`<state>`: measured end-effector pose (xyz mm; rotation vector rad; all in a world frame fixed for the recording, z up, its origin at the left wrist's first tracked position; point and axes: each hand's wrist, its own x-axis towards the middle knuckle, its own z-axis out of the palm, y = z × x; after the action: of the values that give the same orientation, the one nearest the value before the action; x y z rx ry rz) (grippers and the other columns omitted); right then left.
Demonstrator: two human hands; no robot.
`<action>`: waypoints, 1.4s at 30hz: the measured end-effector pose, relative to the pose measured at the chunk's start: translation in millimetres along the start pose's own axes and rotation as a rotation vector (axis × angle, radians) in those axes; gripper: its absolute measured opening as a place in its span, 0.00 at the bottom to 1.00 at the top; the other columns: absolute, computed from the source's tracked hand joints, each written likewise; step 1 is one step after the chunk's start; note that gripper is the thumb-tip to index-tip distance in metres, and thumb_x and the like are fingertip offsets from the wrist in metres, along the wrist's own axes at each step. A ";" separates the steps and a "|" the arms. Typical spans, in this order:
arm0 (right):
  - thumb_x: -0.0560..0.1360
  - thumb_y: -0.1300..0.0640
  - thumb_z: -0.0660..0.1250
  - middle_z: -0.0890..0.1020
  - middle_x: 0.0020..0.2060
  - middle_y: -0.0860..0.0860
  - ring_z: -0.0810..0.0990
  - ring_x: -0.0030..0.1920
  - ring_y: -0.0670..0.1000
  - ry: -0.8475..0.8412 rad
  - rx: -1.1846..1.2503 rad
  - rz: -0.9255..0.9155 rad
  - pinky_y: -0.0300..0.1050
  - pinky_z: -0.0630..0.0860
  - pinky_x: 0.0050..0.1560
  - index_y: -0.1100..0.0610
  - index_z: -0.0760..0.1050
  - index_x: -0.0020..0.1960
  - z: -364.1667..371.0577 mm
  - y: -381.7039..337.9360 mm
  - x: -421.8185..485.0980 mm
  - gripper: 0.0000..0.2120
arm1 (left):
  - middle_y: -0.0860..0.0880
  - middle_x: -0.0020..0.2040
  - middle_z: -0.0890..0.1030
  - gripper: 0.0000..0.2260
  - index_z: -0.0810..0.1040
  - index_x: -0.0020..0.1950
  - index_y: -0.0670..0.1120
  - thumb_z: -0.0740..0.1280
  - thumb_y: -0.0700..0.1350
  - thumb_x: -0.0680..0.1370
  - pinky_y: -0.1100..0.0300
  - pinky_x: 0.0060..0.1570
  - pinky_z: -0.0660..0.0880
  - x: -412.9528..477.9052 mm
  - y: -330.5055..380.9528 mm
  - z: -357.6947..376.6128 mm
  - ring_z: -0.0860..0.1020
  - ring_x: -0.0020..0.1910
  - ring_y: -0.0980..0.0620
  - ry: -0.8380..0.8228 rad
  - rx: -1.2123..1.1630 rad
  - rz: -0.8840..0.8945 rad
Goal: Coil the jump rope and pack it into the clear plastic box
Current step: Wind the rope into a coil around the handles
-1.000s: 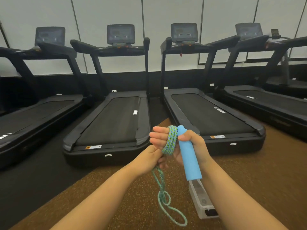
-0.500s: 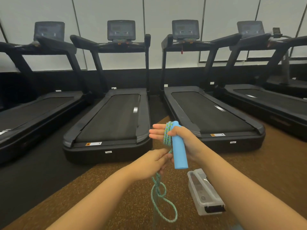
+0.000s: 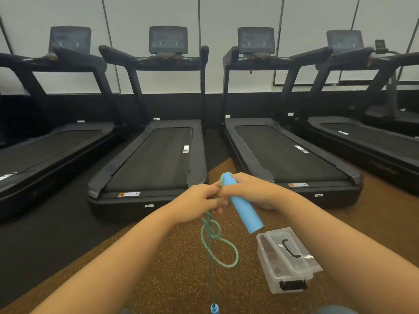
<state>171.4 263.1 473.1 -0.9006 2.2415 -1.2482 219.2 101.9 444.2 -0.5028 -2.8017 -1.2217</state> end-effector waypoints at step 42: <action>0.64 0.63 0.61 0.79 0.31 0.54 0.73 0.26 0.48 0.293 0.589 -0.174 0.40 0.77 0.39 0.65 0.78 0.45 -31.2 4.9 6.0 0.13 | 0.51 0.35 0.76 0.39 0.76 0.58 0.45 0.41 0.73 0.72 0.51 0.53 0.76 22.1 -41.4 41.4 0.75 0.39 0.54 -0.168 -0.936 -0.425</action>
<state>145.9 279.0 484.5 -0.7214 1.8306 -2.0844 189.0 111.5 390.1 0.0051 -2.3365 -2.6813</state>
